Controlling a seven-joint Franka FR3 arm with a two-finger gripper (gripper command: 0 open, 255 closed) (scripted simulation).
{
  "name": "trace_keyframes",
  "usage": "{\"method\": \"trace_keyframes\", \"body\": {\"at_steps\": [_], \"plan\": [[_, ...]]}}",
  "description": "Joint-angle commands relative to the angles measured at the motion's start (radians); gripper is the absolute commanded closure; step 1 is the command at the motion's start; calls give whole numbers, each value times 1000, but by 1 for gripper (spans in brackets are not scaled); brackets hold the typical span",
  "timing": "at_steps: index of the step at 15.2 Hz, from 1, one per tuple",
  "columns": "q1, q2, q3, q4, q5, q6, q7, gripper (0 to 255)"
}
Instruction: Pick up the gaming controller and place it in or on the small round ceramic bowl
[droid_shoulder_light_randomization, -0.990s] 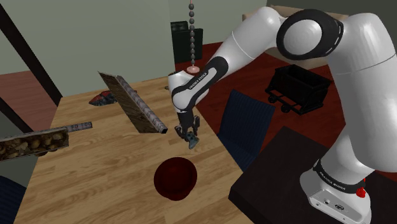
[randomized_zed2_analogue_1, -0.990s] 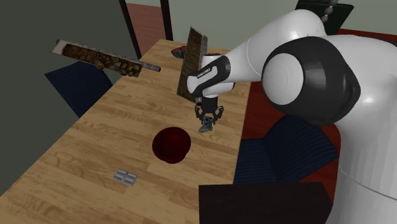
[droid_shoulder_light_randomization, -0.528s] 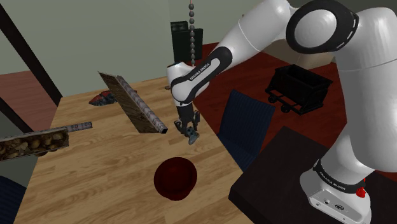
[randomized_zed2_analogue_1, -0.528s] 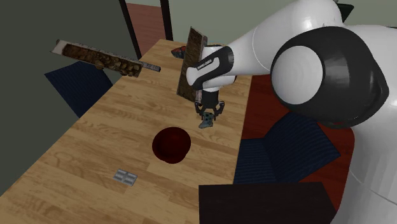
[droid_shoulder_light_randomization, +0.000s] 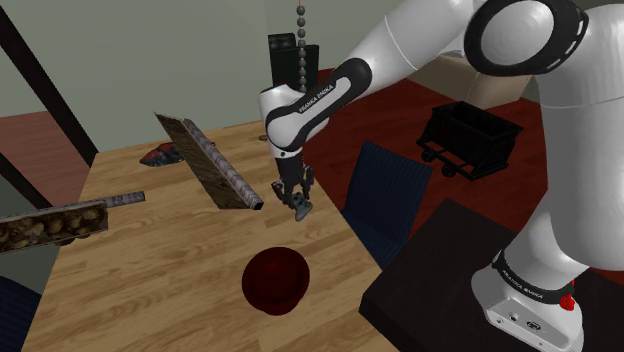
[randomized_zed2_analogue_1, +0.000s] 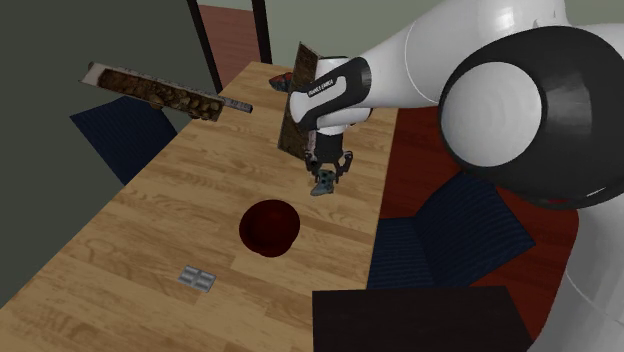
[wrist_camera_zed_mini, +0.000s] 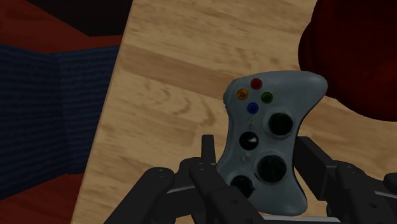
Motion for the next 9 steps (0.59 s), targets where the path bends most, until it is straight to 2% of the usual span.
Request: {"method": "trace_keyframes", "body": {"at_steps": [1, 9], "plan": [[20, -11, 12, -12, 5, 2, 29, 255], [133, -37, 69, -49, 26, 30, 184, 255]]}}
